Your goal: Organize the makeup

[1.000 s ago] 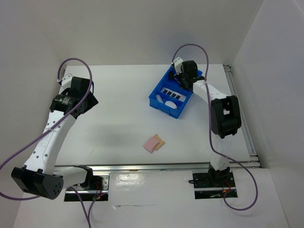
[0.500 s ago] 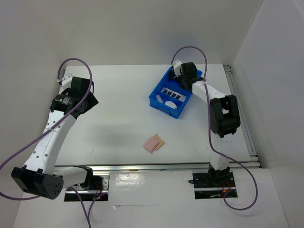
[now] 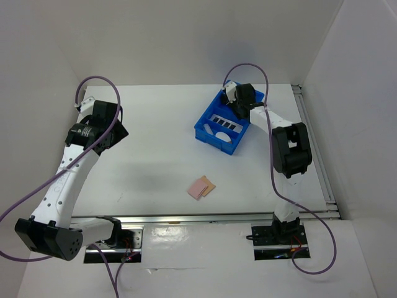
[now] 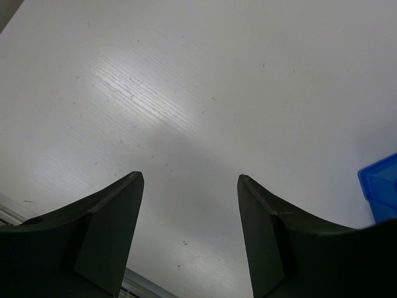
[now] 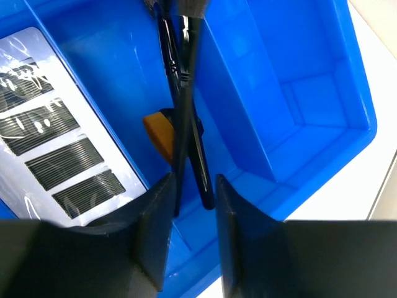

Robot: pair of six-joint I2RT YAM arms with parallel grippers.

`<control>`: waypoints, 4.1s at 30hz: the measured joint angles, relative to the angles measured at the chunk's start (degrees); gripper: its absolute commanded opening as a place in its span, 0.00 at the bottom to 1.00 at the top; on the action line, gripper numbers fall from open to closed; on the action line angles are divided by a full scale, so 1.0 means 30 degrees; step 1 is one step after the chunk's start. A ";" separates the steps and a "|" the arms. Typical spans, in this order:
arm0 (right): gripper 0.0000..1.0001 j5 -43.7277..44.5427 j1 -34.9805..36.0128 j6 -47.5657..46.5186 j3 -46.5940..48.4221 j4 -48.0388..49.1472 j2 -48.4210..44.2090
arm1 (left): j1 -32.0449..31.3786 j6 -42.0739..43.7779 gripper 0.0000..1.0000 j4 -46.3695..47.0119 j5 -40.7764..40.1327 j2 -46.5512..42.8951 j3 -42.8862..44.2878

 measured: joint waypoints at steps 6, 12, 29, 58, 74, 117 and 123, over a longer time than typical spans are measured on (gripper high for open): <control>0.52 0.0284 0.0000 -0.0066 0.0204 -0.0087 0.0000 | 0.0000 0.0000 0.75 0.0022 0.0036 0.0000 0.0000; 0.50 0.0415 0.0095 0.0066 0.1785 -0.0291 -0.0029 | 0.0000 0.0000 0.75 0.0036 0.0182 0.0000 0.0000; 0.49 -0.3497 0.5282 0.8335 0.0175 -0.4371 -0.6557 | 0.0000 0.0015 0.75 0.0211 0.0408 0.0117 0.0000; 0.94 -0.1479 1.0892 2.4239 -0.9384 -1.3748 -1.5708 | -0.8131 0.6499 0.77 0.2834 0.8313 0.3963 -0.2193; 0.93 -0.2994 1.2655 2.7882 -0.5472 -1.3821 -0.7701 | -0.3789 0.3322 0.76 0.0015 0.6645 0.1668 0.0029; 0.54 -0.2849 1.2641 2.6695 -0.2149 -1.2852 -0.1188 | -0.2863 0.3075 0.76 0.0197 0.5639 -0.0823 -0.1843; 0.54 -0.2397 1.2772 2.6614 -0.1858 -1.2961 -0.1042 | -0.2856 0.3075 0.76 0.0189 0.5639 -0.0823 -0.1843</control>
